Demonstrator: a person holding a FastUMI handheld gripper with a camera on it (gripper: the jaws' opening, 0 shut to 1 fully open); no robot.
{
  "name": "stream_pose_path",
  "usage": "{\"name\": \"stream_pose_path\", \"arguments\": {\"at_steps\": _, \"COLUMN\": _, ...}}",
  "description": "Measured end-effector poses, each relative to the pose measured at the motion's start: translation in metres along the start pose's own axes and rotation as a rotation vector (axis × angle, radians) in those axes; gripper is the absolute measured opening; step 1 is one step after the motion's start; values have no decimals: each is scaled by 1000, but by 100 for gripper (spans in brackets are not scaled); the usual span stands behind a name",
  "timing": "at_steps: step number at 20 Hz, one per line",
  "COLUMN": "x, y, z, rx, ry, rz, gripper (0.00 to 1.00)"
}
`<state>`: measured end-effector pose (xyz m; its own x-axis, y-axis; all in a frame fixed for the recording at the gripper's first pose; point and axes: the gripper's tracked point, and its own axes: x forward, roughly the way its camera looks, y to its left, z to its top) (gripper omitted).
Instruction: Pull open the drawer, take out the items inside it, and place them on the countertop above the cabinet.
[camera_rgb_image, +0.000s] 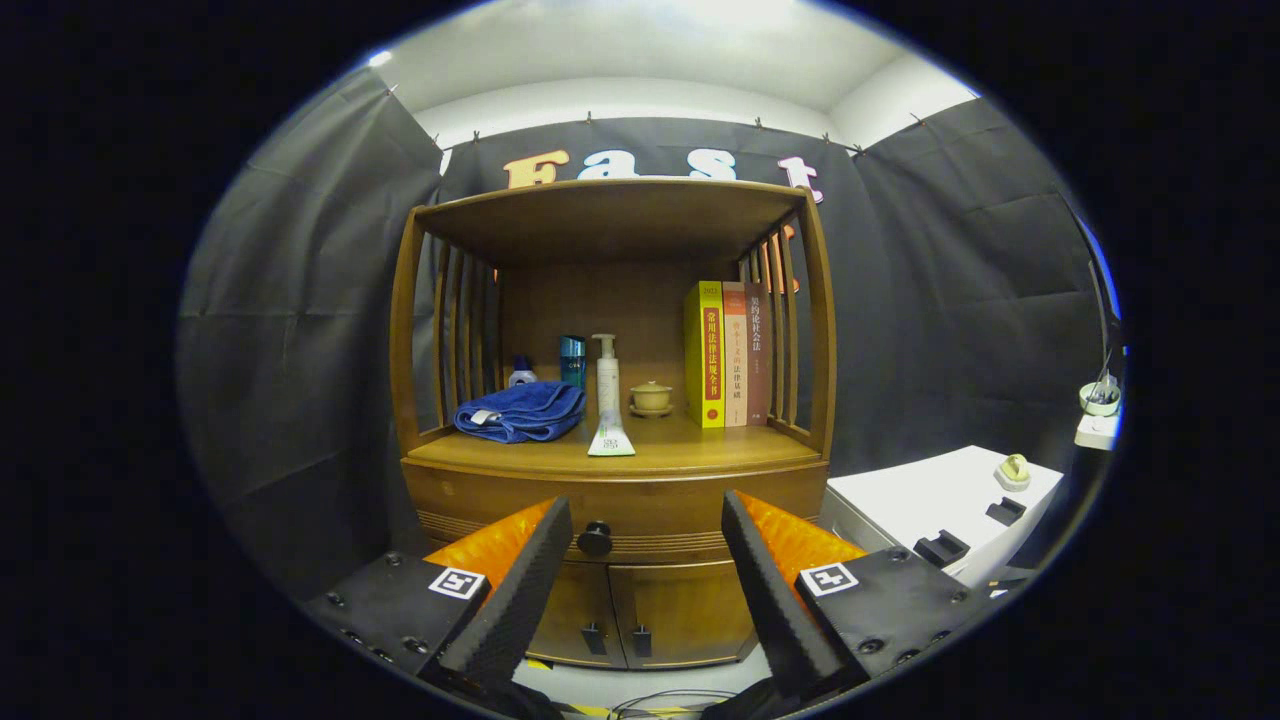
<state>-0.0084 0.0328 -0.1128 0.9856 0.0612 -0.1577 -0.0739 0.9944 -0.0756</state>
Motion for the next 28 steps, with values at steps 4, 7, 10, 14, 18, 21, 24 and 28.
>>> {"name": "stream_pose_path", "arguments": {"at_steps": 4, "x": -2, "y": 2, "z": 3, "rx": -13, "ry": -13, "rz": 1, "gripper": 99}}
{"name": "stream_pose_path", "arguments": {"at_steps": 7, "x": 7, "y": 1, "z": 4, "rx": -8, "ry": -20, "rz": 0, "gripper": 99}}
{"name": "stream_pose_path", "arguments": {"at_steps": 10, "x": 6, "y": 0, "z": 2, "rx": -4, "ry": -14, "rz": -4, "gripper": 99}}
{"name": "stream_pose_path", "arguments": {"at_steps": 14, "x": 5, "y": 2, "z": 1, "rx": -4, "ry": -14, "rz": -1, "gripper": 99}}
{"name": "stream_pose_path", "arguments": {"at_steps": 18, "x": 5, "y": 3, "z": -5, "rx": -9, "ry": -9, "rz": 1, "gripper": 99}}
{"name": "stream_pose_path", "arguments": {"at_steps": 21, "x": 7, "y": 3, "z": -7, "rx": -8, "ry": -3, "rz": 1, "gripper": 99}}
{"name": "stream_pose_path", "arguments": {"at_steps": 24, "x": 5, "y": 0, "z": -3, "rx": -7, "ry": -7, "rz": -1, "gripper": 99}}
{"name": "stream_pose_path", "arguments": {"at_steps": 28, "x": 3, "y": 0, "z": -5, "rx": -6, "ry": -7, "rz": -3, "gripper": 99}}
